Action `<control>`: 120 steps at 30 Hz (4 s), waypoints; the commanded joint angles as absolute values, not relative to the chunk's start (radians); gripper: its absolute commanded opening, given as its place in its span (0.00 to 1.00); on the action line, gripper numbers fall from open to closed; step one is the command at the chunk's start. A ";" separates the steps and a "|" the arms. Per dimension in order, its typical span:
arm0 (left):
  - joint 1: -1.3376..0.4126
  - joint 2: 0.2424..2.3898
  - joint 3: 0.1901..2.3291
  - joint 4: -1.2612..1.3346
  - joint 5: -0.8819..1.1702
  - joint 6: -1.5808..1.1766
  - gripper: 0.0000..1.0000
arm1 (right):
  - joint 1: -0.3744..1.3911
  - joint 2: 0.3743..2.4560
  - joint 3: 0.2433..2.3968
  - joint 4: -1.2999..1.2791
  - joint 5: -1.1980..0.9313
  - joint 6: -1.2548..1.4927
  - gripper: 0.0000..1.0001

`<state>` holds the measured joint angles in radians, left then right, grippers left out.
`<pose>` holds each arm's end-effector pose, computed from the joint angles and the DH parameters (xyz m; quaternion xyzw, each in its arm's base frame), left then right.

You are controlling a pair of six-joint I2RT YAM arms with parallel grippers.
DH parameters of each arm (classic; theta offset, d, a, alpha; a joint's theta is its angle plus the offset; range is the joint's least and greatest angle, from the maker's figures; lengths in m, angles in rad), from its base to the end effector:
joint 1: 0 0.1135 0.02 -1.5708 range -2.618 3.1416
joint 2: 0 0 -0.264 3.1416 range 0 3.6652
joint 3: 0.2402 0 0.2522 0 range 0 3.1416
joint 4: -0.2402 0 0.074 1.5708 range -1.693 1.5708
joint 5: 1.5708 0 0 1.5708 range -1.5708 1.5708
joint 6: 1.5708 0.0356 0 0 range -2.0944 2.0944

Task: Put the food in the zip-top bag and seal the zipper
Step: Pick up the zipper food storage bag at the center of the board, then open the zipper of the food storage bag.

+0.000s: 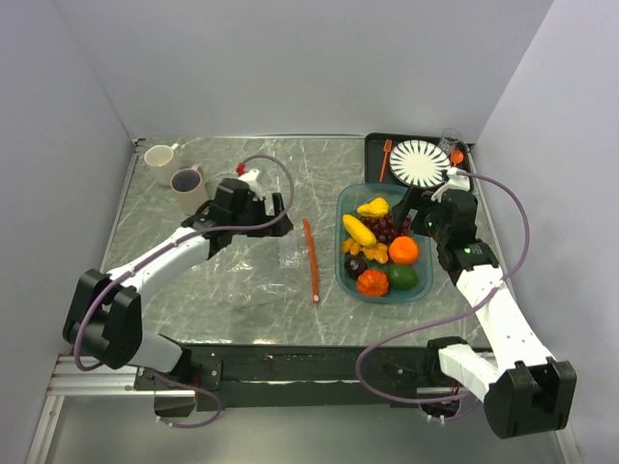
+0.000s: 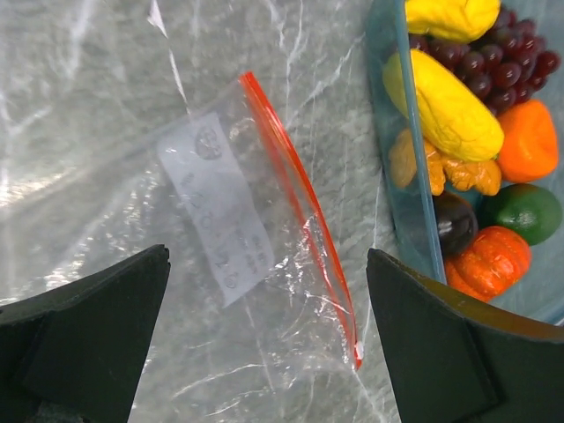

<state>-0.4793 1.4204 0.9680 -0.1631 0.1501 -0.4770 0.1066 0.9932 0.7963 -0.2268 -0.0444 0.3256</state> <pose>0.2781 -0.1505 0.2584 0.0355 0.8855 -0.2700 0.3763 0.2262 0.0258 0.3005 0.0798 0.8361 0.1345 0.5259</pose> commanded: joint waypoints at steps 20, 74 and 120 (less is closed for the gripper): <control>-0.795 1.884 1.401 -0.494 -0.158 -0.617 0.78 | 0.104 0.994 0.917 -0.341 -0.032 0.330 1.00; -0.727 1.316 1.069 -0.325 -0.201 -0.606 0.01 | 0.483 1.520 1.083 -0.020 -0.577 0.650 0.58; -0.598 1.192 0.991 -0.256 0.109 -0.552 0.63 | 0.661 1.732 1.272 -0.064 -0.302 0.759 0.00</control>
